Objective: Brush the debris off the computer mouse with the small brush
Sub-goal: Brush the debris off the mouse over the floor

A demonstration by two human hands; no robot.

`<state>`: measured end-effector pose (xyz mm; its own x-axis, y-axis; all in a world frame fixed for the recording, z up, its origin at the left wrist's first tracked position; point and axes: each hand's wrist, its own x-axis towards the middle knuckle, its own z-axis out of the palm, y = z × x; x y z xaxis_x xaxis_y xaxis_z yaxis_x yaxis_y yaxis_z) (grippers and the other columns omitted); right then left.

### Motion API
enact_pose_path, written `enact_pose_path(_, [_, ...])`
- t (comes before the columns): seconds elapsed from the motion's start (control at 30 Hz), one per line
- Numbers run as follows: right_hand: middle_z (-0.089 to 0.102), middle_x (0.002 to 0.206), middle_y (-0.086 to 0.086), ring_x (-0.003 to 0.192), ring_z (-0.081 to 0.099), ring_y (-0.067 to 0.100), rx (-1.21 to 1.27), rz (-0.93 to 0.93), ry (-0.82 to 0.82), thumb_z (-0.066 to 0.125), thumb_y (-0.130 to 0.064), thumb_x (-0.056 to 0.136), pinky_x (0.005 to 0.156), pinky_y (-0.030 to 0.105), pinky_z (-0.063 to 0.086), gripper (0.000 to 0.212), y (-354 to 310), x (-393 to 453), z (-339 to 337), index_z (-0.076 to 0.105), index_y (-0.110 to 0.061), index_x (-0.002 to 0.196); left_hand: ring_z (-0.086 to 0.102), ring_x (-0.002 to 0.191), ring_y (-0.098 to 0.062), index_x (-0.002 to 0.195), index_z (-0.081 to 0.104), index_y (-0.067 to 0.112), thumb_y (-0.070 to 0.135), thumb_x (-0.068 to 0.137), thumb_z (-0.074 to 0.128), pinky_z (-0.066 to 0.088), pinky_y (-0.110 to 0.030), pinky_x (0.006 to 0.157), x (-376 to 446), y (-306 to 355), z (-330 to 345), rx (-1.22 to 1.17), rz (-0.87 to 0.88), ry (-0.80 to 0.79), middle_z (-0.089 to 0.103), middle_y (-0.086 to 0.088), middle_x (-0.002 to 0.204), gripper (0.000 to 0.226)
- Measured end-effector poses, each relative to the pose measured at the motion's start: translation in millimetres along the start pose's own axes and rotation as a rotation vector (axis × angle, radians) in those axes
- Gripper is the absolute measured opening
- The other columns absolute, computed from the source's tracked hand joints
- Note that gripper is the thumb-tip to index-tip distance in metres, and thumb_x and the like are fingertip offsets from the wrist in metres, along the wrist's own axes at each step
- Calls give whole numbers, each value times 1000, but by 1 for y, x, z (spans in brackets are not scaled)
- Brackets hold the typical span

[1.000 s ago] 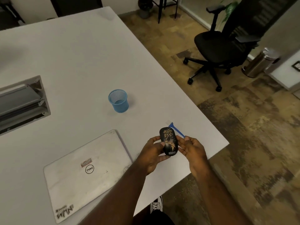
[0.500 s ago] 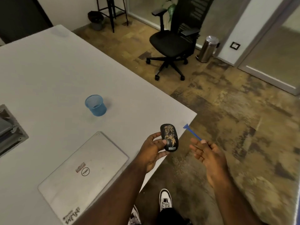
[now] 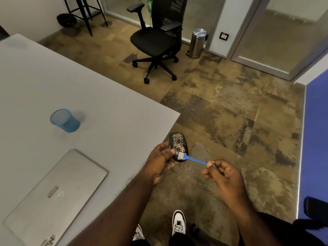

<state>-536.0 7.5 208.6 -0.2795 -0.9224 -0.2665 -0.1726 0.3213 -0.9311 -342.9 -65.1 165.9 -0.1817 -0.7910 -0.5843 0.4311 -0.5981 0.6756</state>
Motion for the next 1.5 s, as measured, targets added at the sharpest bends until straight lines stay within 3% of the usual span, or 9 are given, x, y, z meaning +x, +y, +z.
enact_pose_path(0.2, [77, 73, -4, 66, 71, 6, -117, -42, -29, 64, -14, 94, 66, 23, 54, 11, 3, 13, -26, 71, -19, 87, 65, 111, -38, 130, 51, 1, -3, 94, 53, 54, -52, 91, 9, -16, 24, 15, -15, 48, 68, -22, 117, 36])
enact_pose_path(0.4, [76, 71, -16, 69, 65, 48, -243, -102, 18, 64, -19, 94, 59, 54, 56, 15, 4, 24, -45, 69, -30, 83, 67, 107, -34, 134, 48, 3, -2, 93, 56, 59, -47, 84, 19, -28, 42, 22, -19, 89, 66, -21, 123, 41])
enact_pose_path(0.6, [74, 70, -20, 66, 68, 37, -276, -93, 93, 63, -21, 93, 59, 44, 56, 15, 11, 40, -67, 68, -29, 81, 72, 84, -19, 123, 55, 7, -2, 94, 54, 60, -37, 75, 26, -37, 61, 78, -9, 47, 73, -9, 101, 30])
enact_pose_path(0.83, [73, 73, -25, 64, 71, 29, -343, -80, 172, 62, -26, 93, 51, 40, 55, 11, 25, 53, -90, 67, -32, 85, 71, 93, -25, 127, 50, 5, -2, 91, 59, 60, -41, 78, 31, -44, 78, 103, -29, 82, 71, -14, 108, 38])
enact_pose_path(0.97, [76, 73, -15, 32, 41, 13, -225, -102, 130, 65, -18, 93, 43, 26, 36, 11, 26, 49, -98, 69, -26, 87, 70, 97, -26, 129, 49, 5, -1, 91, 60, 58, -44, 82, 33, -47, 85, 105, -23, 89, 70, -13, 110, 39])
enact_pose_path(1.1, [75, 67, -15, 48, 63, 7, -232, -98, 65, 67, -15, 91, 48, 21, 45, 9, 30, 43, -95, 71, -21, 86, 72, 90, -25, 128, 48, 5, -1, 92, 59, 59, -44, 80, 37, -49, 90, 91, -11, 90, 73, -11, 101, 38])
enact_pose_path(1.33, [74, 72, -23, 38, 50, 18, -245, -93, 185, 65, -19, 92, 44, 29, 43, 7, 40, 47, -108, 72, -19, 91, 70, 99, -28, 131, 47, 6, -1, 91, 61, 59, -44, 81, 40, -53, 93, 98, -22, 96, 71, -14, 111, 43])
enact_pose_path(1.43, [75, 70, -16, 59, 68, 38, -212, -108, 107, 66, -17, 91, 52, 44, 54, 8, 36, 43, -105, 71, -23, 88, 71, 98, -29, 131, 47, 5, -1, 91, 60, 58, -48, 85, 41, -55, 96, 84, -21, 89, 72, -15, 109, 42])
enact_pose_path(1.5, [75, 69, -18, 67, 72, 33, -226, -84, 109, 66, -18, 92, 56, 41, 56, 7, 39, 44, -103, 72, -21, 91, 71, 97, -29, 130, 48, 4, -1, 92, 59, 58, -49, 86, 41, -55, 97, 85, -20, 78, 72, -15, 108, 41])
